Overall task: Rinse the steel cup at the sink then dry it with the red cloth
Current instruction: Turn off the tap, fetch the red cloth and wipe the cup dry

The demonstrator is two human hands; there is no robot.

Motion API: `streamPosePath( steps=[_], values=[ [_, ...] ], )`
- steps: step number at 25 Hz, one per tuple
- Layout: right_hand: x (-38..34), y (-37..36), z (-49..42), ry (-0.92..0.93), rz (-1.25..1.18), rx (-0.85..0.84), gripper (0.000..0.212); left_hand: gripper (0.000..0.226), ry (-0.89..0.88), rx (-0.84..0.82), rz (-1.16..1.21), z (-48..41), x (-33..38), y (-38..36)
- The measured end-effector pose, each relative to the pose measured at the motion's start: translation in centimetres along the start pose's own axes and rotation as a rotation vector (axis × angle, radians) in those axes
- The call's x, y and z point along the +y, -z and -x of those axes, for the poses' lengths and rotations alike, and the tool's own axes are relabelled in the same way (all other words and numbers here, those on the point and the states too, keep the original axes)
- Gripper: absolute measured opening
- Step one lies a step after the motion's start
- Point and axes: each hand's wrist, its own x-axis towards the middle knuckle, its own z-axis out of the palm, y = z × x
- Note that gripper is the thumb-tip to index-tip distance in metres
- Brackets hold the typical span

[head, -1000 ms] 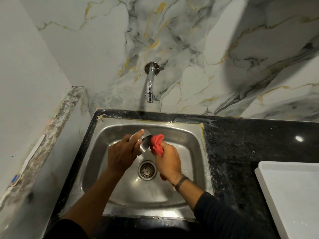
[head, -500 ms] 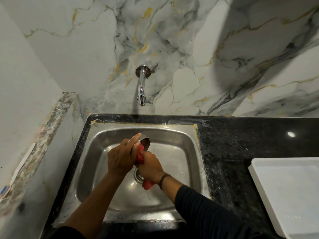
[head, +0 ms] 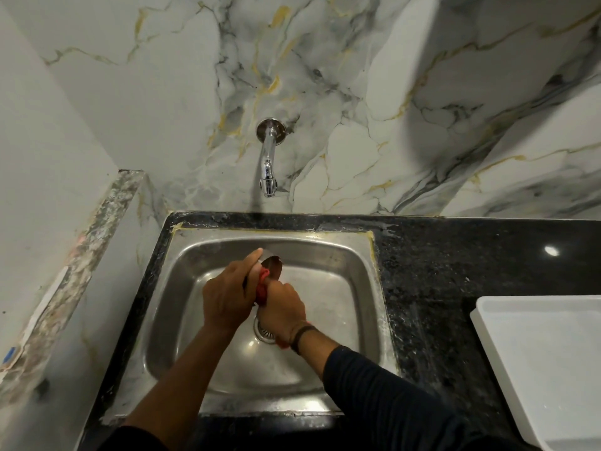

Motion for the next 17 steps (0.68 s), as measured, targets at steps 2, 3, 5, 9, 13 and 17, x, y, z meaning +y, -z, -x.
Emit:
streamPosePath(
  steps=[2,3,5,9,13,17],
  values=[
    [0.2,1.1,-0.5,-0.139,-0.339,-0.252,0.02,0.065,-0.024,-0.013,-0.065,0.4,-0.6,0.3],
    [0.6,2.0,-0.7,-0.201,-0.456,-0.354,0.022,0.064,0.008,-0.014,-0.053,0.6,-0.9,0.5],
    [2.1,4.1,-0.7,-0.263,-0.536,-0.467,0.026,0.051,0.169,-0.019,0.084,0.9,-1.7,0.7],
    [5.4,8.7,0.4,-0.178,-0.243,-0.204,0.012,0.036,0.583,-0.164,0.668,0.1,-4.7,1.4],
    [2.6,10.8,-1.7,-0.09,-0.5,0.005,0.023,0.038,0.629,-0.422,0.728,-0.5,-5.2,1.7],
    [0.1,8.1,-2.7,-0.087,-0.797,-0.213,0.022,0.038,0.579,-0.485,0.711,-1.3,-4.5,1.2]
  ],
)
